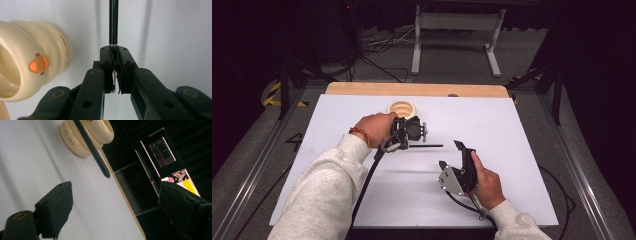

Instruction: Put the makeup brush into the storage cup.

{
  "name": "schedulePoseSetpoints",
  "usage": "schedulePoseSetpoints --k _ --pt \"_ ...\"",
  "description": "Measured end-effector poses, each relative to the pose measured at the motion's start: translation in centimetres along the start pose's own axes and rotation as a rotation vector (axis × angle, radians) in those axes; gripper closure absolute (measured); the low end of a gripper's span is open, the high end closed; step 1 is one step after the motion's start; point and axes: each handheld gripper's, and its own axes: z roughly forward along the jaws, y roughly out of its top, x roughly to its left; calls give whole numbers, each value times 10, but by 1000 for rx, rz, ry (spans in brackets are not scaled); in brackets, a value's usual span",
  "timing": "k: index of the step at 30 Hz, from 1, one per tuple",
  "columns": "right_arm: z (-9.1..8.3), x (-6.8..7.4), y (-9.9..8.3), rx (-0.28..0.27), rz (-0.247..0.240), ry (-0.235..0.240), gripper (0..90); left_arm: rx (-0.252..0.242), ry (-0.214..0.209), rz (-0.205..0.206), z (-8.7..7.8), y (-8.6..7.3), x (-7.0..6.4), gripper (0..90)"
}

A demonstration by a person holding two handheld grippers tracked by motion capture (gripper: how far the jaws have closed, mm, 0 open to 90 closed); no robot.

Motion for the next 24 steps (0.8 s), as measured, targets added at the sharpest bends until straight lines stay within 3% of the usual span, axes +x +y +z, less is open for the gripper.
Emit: schedulePoseSetpoints --k 4,8,12,13,14,19,22,24 --pt "3 4 7 -15 -36 -14 206 4 1 17 2 7 -1 842" --pt "7 12 14 -5 -96 -12 266 16 -7 6 3 11 -1 842" --pt "9 17 17 -6 -125 -29 303 23 -12 8 4 15 -2 842" --pt "10 16 19 10 -169 -37 320 22 -11 10 4 16 -2 842" --pt "10 18 20 12 -181 -38 337 27 -11 11 4 18 -2 842" --pt "15 27 25 38 -227 -46 397 25 -6 14 3 23 -3 842" --pt "16 30 28 50 -228 -61 434 29 -8 18 3 25 -5 842" --pt "18 32 30 58 -262 -60 451 30 -13 22 3 26 -6 842"
